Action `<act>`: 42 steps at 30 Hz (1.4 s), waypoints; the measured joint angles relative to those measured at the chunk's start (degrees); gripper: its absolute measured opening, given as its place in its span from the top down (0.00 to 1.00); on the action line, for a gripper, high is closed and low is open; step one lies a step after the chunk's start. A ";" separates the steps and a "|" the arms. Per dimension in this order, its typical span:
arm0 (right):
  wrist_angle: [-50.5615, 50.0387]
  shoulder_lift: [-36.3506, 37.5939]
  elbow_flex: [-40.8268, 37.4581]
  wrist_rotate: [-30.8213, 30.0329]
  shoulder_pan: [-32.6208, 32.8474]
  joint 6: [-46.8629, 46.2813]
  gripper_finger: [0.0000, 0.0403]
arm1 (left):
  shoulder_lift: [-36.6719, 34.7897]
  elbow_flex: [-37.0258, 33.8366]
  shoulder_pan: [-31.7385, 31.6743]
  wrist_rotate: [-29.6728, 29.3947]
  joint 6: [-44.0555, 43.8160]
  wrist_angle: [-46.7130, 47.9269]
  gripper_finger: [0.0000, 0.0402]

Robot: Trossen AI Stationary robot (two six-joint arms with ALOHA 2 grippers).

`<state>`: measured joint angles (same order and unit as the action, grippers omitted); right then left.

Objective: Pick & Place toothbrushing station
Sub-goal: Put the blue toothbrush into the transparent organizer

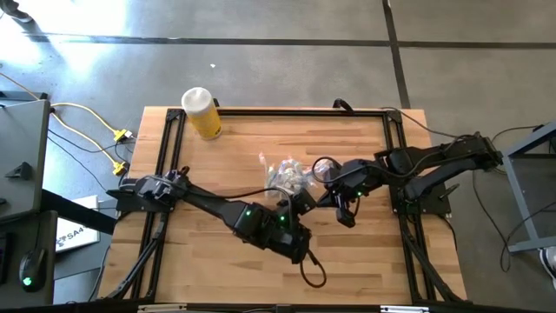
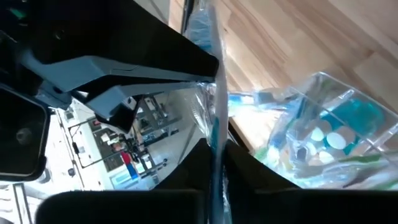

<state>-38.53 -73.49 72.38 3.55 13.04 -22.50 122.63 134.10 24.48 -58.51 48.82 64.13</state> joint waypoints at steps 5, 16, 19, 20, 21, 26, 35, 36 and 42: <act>0.08 0.00 0.02 0.02 -0.02 1.11 0.99 | 0.00 0.00 -0.10 1.10 -1.14 1.28 0.96; 2.50 0.03 0.02 -0.46 -0.02 6.29 0.77 | -0.07 0.02 0.69 1.14 -7.68 4.70 0.98; 4.40 0.45 0.02 -0.60 -0.02 6.30 0.63 | -0.32 0.04 0.85 1.17 -12.06 7.85 0.98; 5.17 0.75 0.02 -0.48 -0.02 6.31 0.58 | -0.61 0.04 1.10 1.19 -13.83 9.26 0.98; 5.46 1.32 0.02 -0.53 -0.03 6.26 0.54 | -1.11 0.04 1.06 1.19 -15.59 10.46 0.98; 7.56 5.26 0.00 -2.62 -1.29 6.27 0.42 | -4.70 0.04 1.06 2.79 -27.56 17.76 0.98; 6.97 13.10 0.00 -2.97 -1.42 7.14 0.41 | -10.80 0.17 1.50 15.98 -44.36 19.12 0.98; 7.05 13.24 0.03 -2.16 -1.39 7.25 0.41 | -10.80 0.14 1.77 16.29 -44.39 18.63 0.98; 1.90 14.05 0.00 0.52 1.75 7.16 0.41 | -11.41 0.02 3.04 18.64 -48.31 21.30 0.98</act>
<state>-36.63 -59.44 72.38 4.07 14.78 -15.33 111.22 134.12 27.52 -39.86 0.51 85.43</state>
